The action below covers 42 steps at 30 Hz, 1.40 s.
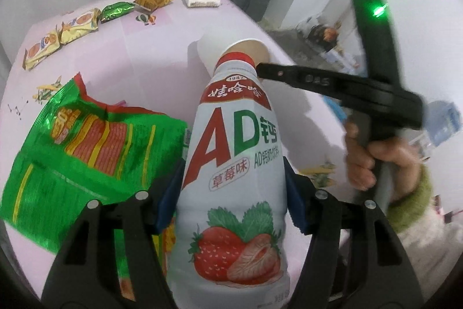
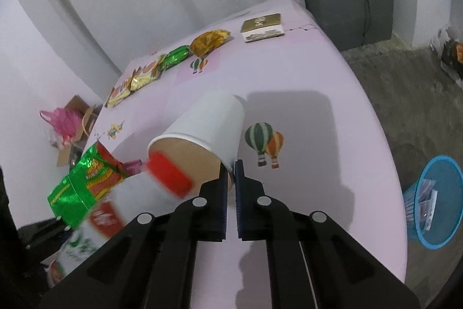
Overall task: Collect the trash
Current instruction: 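Lift the bottle and paper cup and carry both to the wastebasket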
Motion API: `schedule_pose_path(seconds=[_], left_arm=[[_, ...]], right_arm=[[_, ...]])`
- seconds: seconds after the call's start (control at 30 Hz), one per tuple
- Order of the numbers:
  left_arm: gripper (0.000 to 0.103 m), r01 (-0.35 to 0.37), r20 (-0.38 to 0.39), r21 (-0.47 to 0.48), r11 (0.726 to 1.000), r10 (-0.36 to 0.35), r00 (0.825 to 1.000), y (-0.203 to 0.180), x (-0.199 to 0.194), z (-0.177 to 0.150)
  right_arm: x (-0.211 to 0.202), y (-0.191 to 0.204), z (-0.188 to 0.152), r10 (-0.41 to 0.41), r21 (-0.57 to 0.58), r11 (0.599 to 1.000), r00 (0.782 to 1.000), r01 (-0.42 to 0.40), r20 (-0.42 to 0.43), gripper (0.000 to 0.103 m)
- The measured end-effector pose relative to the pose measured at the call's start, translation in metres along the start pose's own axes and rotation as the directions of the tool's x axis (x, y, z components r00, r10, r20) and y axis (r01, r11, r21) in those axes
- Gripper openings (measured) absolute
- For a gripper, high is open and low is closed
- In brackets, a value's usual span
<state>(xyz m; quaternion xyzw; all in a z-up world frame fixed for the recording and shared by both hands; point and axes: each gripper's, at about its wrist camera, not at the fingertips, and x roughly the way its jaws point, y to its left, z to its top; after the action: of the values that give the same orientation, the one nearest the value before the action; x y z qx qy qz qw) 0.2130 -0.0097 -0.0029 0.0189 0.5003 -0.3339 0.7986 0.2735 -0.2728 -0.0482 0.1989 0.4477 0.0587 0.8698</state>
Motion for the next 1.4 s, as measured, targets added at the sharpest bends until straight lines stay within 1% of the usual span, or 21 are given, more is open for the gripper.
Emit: schedule_pose_path(seconds=[0.1,0.23,0.4,0.57,0.63,0.77,0.83,0.97,1.23,1.4], left_arm=[[0.060,0.061,0.047,-0.029,0.998,-0.060,0.997,0.001,-0.019,-0.004],[0.060,0.081,0.107,-0.054,0.995,-0.075,0.991,0.004,-0.034,-0.004],[0.060,0.040,0.154,-0.081,0.996,-0.028,0.988,0.007,-0.038,-0.002],[0.060,-0.009,0.189,-0.083,0.997,0.024,0.982,0.004,-0.033,0.000],[0.060,-0.026,0.194,-0.083,0.996,0.042,0.980,0.003,-0.030,0.001],[0.060,-0.030,0.185,-0.095,0.995,0.047,0.982,0.001,-0.025,-0.001],[0.060,-0.045,0.189,-0.093,0.995,0.062,0.980,-0.002,-0.026,-0.002],[0.060,-0.059,0.203,-0.102,0.993,0.079,0.976,-0.005,-0.029,-0.003],[0.060,-0.060,0.203,-0.103,0.993,0.080,0.976,-0.008,-0.029,-0.005],[0.060,-0.069,0.215,-0.100,0.993,0.089,0.972,-0.010,-0.031,-0.005]], right_arm=[[-0.002,-0.012,-0.003,0.025,0.046,0.999,1.000,-0.025,0.003,0.005],[-0.009,-0.025,-0.010,0.056,0.098,0.994,0.998,-0.057,0.010,0.004],[-0.025,-0.045,-0.024,0.134,0.196,0.971,0.990,-0.140,0.043,0.004],[-0.042,-0.058,-0.044,0.162,0.261,0.949,0.984,-0.178,0.080,0.004],[-0.045,-0.061,-0.051,0.174,0.282,0.940,0.980,-0.193,0.091,0.004],[-0.053,-0.068,-0.063,0.200,0.314,0.922,0.974,-0.225,0.110,0.004],[-0.057,-0.070,-0.066,0.214,0.319,0.917,0.970,-0.240,0.116,0.004],[-0.067,-0.074,-0.072,0.256,0.333,0.898,0.957,-0.289,0.140,0.004],[-0.084,-0.072,-0.077,0.285,0.321,0.890,0.944,-0.325,0.165,0.004],[-0.090,-0.073,-0.078,0.310,0.324,0.878,0.934,-0.353,0.178,0.004]])
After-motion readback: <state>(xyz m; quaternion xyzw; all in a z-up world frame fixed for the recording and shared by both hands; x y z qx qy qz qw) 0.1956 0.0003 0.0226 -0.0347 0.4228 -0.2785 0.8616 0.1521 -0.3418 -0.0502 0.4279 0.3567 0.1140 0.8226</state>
